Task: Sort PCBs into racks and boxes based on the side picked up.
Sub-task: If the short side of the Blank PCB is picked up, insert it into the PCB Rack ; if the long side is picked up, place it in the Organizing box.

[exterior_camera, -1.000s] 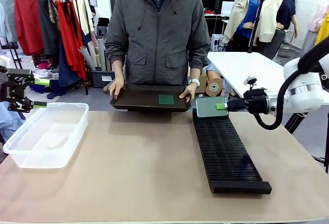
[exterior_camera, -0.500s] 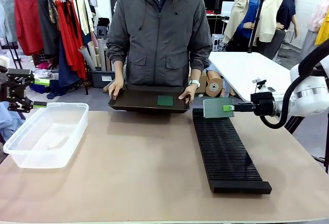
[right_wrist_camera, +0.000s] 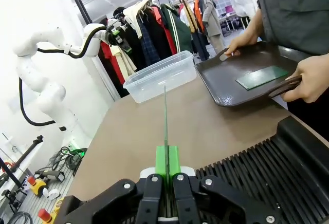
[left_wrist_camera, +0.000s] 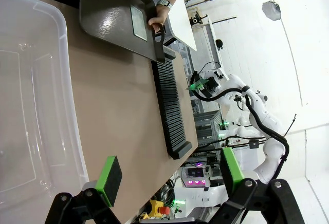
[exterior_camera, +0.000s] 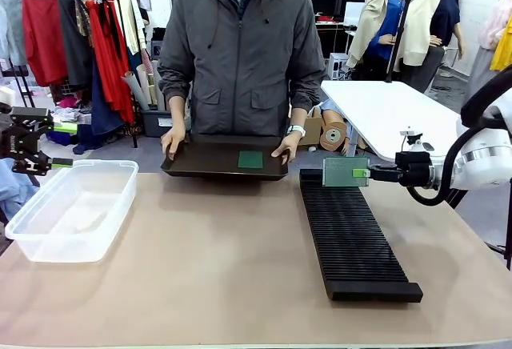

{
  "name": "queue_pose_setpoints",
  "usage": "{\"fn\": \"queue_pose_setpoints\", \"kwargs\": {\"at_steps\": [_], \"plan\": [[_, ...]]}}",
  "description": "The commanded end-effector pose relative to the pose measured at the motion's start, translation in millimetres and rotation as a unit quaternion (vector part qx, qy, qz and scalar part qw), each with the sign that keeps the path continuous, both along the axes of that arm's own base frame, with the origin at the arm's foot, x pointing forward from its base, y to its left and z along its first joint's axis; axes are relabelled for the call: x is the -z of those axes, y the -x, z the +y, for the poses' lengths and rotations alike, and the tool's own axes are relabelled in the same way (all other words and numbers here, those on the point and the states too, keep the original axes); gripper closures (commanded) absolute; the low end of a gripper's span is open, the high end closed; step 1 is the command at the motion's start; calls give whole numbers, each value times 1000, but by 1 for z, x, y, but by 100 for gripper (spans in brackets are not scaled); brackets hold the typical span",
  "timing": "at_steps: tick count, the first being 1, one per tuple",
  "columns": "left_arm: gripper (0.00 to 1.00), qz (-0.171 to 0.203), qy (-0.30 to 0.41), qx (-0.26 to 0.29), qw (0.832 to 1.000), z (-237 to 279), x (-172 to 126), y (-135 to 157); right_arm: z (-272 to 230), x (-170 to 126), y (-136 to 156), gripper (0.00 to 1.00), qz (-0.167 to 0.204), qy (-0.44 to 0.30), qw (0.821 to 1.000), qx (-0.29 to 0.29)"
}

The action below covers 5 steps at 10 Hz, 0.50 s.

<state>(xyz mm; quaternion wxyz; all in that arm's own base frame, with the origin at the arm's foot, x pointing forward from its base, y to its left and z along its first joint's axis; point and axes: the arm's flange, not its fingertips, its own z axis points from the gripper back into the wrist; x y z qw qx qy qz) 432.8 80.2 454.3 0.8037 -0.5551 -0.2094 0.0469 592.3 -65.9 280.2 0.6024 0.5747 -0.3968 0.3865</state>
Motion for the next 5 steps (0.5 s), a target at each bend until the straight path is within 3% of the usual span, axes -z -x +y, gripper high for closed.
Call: {"fn": "queue_pose_setpoints", "kwargs": {"at_steps": [1, 5], "plan": [[0, -1, 3, 3, 1000, 0, -1, 0, -8, 5, -11, 100, -39, -15, 999, 1], [0, -1, 3, 3, 1000, 0, -1, 0, -6, 35, -22, 100, -31, -16, 999, -2]]}}
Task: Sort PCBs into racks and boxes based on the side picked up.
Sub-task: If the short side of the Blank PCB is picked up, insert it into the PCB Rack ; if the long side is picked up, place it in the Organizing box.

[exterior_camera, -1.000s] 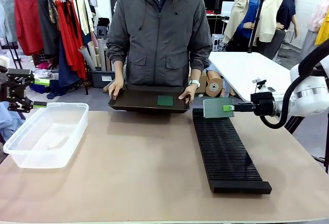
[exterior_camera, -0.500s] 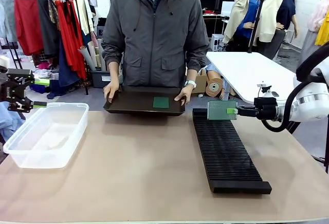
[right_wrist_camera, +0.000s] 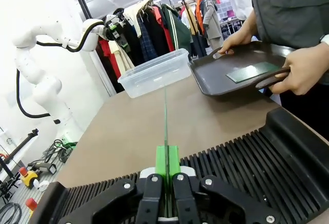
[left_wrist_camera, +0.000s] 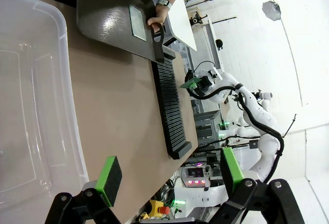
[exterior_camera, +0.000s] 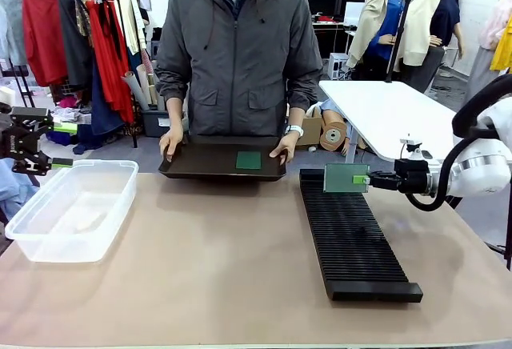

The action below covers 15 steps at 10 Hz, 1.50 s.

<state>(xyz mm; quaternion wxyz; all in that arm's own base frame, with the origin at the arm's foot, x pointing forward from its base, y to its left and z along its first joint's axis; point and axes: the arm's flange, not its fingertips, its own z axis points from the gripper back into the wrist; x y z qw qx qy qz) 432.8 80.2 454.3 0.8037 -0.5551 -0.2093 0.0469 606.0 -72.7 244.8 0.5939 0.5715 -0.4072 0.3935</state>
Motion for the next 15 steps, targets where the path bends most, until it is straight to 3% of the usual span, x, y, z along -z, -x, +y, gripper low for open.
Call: {"fn": "queue_pose_setpoints", "kwargs": {"at_steps": [1, 7, 15], "plan": [[0, -1, 3, 3, 1000, 0, -1, 0, 2, 6, -10, 100, -13, -9, 1000, -3], [0, -1, 3, 3, 1000, 0, -1, 0, 4, 42, -16, 100, -1, 9, 1000, -1], [0, -1, 3, 3, 1000, 0, -1, 0, 1, 44, -10, 100, 13, 5, 1000, 0]]}}
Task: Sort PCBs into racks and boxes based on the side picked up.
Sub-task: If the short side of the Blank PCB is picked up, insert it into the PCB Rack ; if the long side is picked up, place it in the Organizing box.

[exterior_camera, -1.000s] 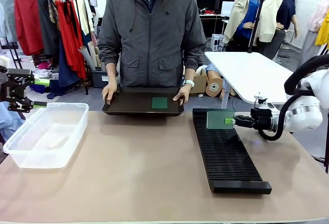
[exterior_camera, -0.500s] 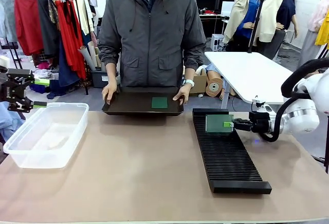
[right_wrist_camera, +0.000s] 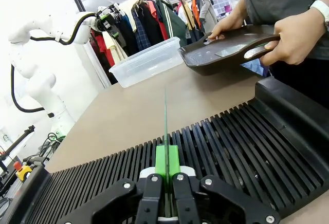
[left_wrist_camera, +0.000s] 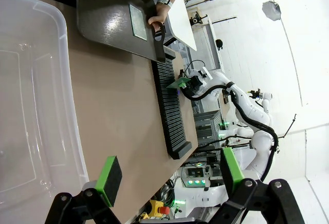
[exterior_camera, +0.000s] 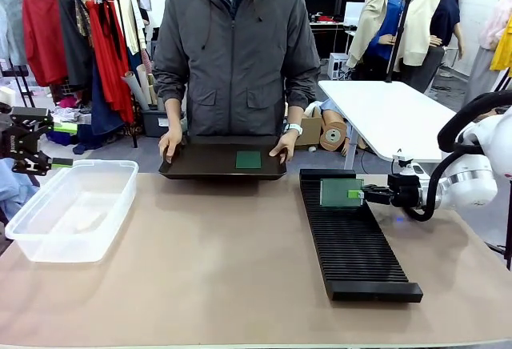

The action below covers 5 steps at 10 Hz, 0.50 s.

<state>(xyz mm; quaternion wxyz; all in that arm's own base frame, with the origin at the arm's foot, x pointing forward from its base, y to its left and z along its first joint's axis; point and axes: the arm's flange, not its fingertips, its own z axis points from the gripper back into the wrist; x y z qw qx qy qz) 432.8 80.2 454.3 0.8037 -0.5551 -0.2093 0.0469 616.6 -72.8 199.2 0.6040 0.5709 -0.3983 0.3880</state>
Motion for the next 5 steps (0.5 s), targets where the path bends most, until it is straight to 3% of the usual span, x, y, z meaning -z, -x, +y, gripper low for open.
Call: {"fn": "queue_pose_setpoints", "kwargs": {"at_steps": [1, 5], "plan": [[0, -1, 3, 3, 1000, 0, -1, 0, 1, -1, 0, 100, 1, -3, 1000, -2], [0, -1, 3, 3, 1000, 0, -1, 0, 1, -1, 0, 100, 1, -3, 1000, -2]]}}
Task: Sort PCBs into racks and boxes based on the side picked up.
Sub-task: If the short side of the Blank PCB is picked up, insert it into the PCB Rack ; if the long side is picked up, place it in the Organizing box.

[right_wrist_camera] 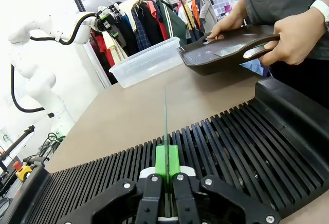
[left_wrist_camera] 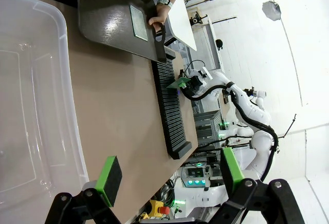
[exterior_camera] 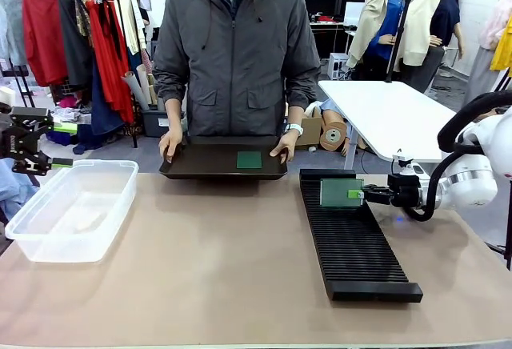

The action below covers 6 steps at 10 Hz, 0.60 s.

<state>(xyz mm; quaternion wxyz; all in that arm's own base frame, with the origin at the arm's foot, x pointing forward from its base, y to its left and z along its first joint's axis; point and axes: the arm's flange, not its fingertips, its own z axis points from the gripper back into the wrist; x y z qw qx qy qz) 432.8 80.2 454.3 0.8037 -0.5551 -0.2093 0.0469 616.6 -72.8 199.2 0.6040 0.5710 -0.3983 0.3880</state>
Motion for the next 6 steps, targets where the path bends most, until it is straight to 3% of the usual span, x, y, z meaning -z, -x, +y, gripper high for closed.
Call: {"fn": "queue_pose_setpoints", "kwargs": {"at_steps": [1, 6], "plan": [[0, -1, 3, 3, 1000, 0, -1, 0, 1, -1, 0, 100, 1, -3, 1000, -2], [0, -1, 3, 3, 1000, 0, -1, 0, 1, 0, -1, 100, -17, -7, 1000, -8]]}}
